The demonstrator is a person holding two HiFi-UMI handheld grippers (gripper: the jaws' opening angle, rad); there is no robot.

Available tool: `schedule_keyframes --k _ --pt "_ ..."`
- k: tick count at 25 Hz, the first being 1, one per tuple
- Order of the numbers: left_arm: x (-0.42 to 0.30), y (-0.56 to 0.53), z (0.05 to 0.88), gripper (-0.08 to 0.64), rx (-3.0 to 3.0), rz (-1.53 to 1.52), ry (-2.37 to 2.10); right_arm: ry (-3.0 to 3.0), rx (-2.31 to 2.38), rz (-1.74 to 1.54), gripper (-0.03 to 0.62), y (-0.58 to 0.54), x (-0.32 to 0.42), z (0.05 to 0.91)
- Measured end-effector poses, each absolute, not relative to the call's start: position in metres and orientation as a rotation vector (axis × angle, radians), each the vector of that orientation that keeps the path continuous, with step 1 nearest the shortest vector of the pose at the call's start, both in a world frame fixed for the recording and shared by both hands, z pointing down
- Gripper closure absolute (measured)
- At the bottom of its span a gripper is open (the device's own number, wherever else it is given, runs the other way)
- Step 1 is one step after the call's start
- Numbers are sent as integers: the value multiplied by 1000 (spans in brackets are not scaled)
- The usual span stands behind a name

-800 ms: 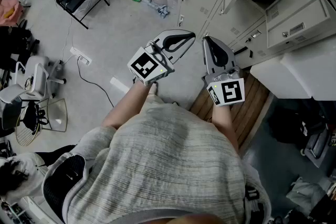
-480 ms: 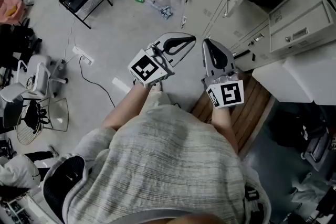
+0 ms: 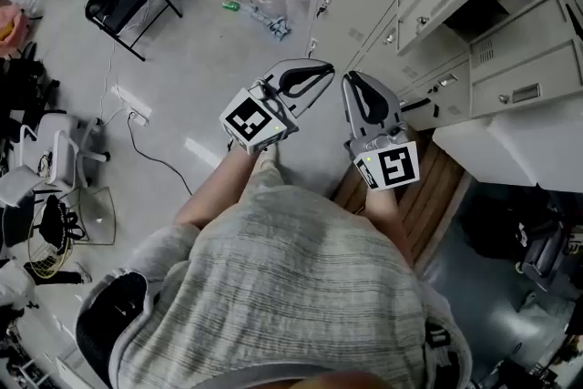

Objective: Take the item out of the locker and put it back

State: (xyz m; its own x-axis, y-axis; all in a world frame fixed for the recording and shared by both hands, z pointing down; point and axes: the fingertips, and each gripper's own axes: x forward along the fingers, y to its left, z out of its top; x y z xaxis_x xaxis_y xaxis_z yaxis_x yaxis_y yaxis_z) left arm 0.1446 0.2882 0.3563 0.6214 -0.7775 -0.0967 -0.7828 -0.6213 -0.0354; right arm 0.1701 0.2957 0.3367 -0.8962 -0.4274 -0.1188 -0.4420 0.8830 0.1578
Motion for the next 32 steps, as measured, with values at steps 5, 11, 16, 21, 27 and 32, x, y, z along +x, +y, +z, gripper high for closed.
schedule_keyframes --k 5,11,16,21,27,32 --pt "95 240 353 551 -2758 157 1313 2961 -719 254 564 244 125 335" --pt "35 204 344 551 -2764 185 1287 2964 -746 250 561 214 66 333" --pt "6 184 346 551 -2772 195 1284 2988 -766 222 520 196 38 338" --pt "-1 157 362 551 -2813 211 1284 3013 -788 199 485 161 27 356" --pt "-6 109 374 549 -2843 180 1276 3024 -799 175 440 110 18 368" --pt "-6 49 381 545 -2871 139 1257 3017 -840 166 406 51 20 375"
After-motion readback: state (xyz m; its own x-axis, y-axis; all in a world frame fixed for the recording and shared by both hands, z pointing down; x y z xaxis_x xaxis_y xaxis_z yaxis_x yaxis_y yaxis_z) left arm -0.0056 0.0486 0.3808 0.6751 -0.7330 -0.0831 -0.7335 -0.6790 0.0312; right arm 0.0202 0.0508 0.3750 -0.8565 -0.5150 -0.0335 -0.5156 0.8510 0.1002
